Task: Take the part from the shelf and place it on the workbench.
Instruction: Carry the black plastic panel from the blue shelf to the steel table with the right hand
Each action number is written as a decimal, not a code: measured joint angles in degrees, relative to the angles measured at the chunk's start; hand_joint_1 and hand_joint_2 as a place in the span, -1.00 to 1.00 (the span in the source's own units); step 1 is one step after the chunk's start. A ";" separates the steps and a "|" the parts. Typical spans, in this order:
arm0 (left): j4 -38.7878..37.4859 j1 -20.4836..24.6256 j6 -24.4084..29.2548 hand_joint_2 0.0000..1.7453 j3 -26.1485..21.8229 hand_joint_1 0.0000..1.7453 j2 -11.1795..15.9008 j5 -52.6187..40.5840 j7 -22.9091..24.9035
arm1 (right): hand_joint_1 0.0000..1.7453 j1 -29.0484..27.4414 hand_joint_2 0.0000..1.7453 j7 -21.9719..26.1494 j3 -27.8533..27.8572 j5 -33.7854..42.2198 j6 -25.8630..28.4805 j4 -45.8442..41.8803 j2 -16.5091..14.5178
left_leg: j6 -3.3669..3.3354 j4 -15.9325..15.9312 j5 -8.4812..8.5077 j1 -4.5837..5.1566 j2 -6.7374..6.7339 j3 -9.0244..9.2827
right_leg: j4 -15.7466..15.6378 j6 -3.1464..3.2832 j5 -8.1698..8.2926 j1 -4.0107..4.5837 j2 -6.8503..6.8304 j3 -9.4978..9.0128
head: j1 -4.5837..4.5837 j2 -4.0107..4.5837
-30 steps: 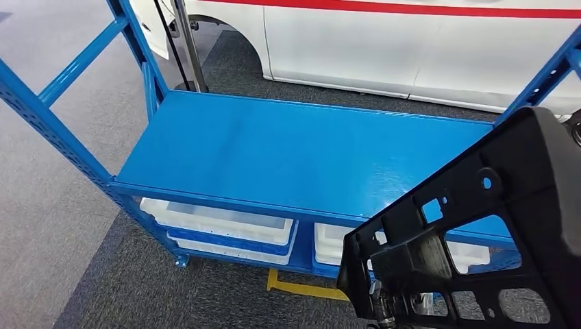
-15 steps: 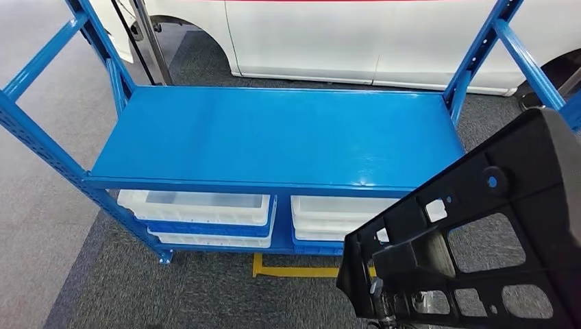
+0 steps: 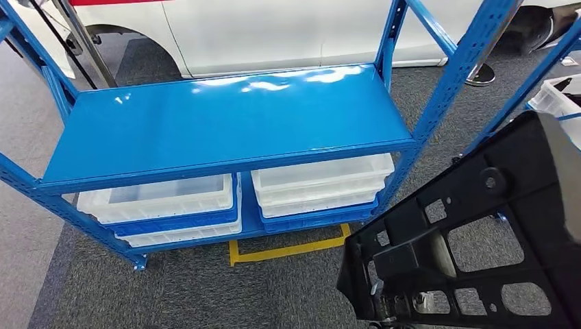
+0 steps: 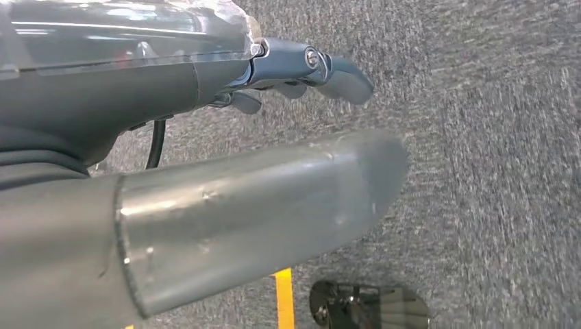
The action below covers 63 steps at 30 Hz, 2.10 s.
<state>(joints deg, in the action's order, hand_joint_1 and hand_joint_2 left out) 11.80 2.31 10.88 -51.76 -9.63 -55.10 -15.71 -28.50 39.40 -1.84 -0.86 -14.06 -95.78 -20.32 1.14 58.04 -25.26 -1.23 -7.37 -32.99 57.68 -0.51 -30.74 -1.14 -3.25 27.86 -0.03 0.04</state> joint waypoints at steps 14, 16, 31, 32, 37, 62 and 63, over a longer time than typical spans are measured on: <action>0.00 -0.28 -0.55 -1.00 -1.16 -1.00 0.27 -0.88 -0.70 | 1.00 -0.11 1.00 -0.03 0.27 0.86 1.08 0.67 -0.03 | -2.02 -2.56 -6.67 0.61 10.94 8.50 | 1.07 1.39 7.30 1.40 8.98 8.59 | -0.01 0.00; 0.00 -0.16 -0.68 -1.00 -1.20 -1.00 0.12 -1.07 -0.72 | 1.00 -0.44 1.00 -0.06 0.38 1.02 1.33 0.65 -0.01 | -2.54 -2.99 -6.01 0.35 9.54 8.15 | 1.56 0.80 7.27 1.39 8.79 9.17 | 0.05 0.00; 0.00 0.05 -0.95 -1.00 -1.38 -1.00 0.14 -2.45 -0.62 | 1.00 -1.31 1.00 -0.73 0.78 2.10 2.73 0.65 0.00 | -0.56 -2.06 -6.16 0.49 0.88 7.43 | 0.91 1.51 2.98 0.91 0.68 4.66 | 0.41 0.00; 0.00 0.09 -0.97 -1.00 -1.38 -1.00 0.16 -2.60 -0.61 | 1.00 -1.36 1.00 -0.73 0.79 2.12 2.93 0.62 -0.01 | -0.32 -0.93 -7.16 0.35 2.21 7.03 | 0.62 1.90 3.19 0.72 1.26 4.66 | 0.40 0.00; 0.00 -0.31 -1.20 -1.00 -1.38 -1.00 0.20 -3.12 -0.60 | 1.00 -1.53 1.00 -0.79 0.77 2.15 3.80 0.54 -0.03 | 0.05 14.70 -13.66 0.13 6.99 -0.62 | 0.67 2.69 3.53 0.72 4.75 5.09 | 0.39 0.00; 0.00 0.32 -1.74 -1.00 -1.36 -1.00 0.50 -5.34 -0.93 | 1.00 -2.44 1.00 -1.63 0.84 1.02 6.59 -0.85 -0.01 | -0.50 -0.21 -6.03 0.40 1.84 5.08 | 0.78 1.90 3.28 1.47 1.21 5.20 | 0.85 0.00; 0.00 0.36 -1.74 -1.00 -1.35 -1.00 0.52 -5.49 -0.92 | 1.00 -2.44 1.00 -1.68 0.83 0.98 6.67 -0.91 -0.02 | -0.29 1.39 -7.25 0.35 3.05 4.47 | 0.36 2.23 3.57 1.23 1.78 5.06 | 0.83 0.00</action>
<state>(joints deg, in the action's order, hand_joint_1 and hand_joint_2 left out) 11.80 2.66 9.14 -53.11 -9.11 -60.59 -16.63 -30.94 37.71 -1.01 0.13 -7.40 -96.70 -20.34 0.85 59.43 -32.51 -0.88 -4.32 -28.52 58.04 1.72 -27.18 0.08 -1.48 32.93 0.80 0.04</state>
